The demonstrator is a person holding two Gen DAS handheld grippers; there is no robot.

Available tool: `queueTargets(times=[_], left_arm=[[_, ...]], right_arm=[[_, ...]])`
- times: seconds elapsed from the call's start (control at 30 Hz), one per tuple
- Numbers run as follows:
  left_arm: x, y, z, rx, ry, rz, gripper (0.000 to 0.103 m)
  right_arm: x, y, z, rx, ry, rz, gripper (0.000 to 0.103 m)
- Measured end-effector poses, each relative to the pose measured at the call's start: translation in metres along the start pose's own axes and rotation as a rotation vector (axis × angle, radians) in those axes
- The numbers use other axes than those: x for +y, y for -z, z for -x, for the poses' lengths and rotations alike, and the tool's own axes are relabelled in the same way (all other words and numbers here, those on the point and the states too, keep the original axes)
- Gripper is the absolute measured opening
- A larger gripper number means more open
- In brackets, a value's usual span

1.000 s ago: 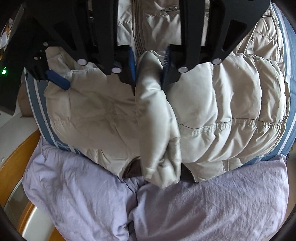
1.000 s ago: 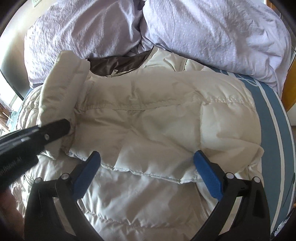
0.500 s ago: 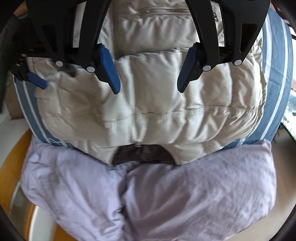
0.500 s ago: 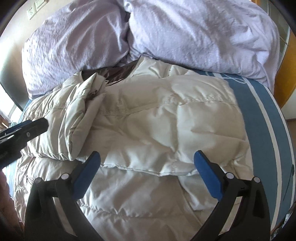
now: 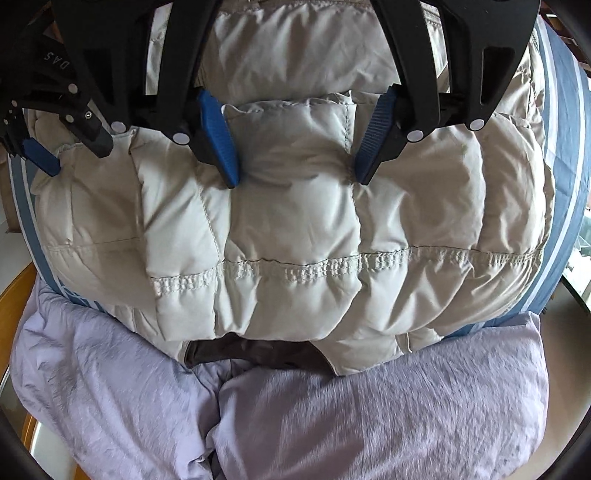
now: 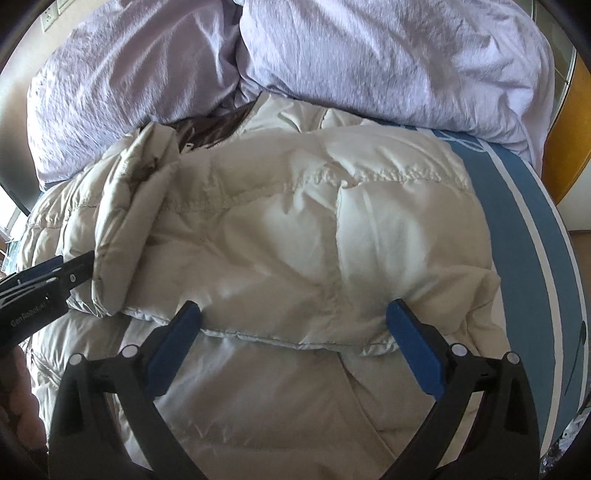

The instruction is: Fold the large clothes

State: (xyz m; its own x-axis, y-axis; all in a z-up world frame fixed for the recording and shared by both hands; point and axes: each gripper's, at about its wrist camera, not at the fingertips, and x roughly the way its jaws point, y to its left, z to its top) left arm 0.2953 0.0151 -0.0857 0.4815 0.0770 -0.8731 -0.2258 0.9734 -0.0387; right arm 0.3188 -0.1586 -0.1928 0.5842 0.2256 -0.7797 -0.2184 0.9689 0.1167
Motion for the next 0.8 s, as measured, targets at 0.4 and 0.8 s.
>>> queueTargets(times=[0.4, 0.8], left_arm=[[-0.008, 0.006, -0.025, 0.026, -0.021, -0.013, 0.066], [0.019, 0.021, 0.022, -0.011, 0.039, 0.019, 0.07]], right_arm=[[0.006, 0.001, -0.025, 0.065, 0.043, 0.017, 0.101], [-0.006, -0.002, 0.001, 0.08, -0.017, 0.042, 0.101]])
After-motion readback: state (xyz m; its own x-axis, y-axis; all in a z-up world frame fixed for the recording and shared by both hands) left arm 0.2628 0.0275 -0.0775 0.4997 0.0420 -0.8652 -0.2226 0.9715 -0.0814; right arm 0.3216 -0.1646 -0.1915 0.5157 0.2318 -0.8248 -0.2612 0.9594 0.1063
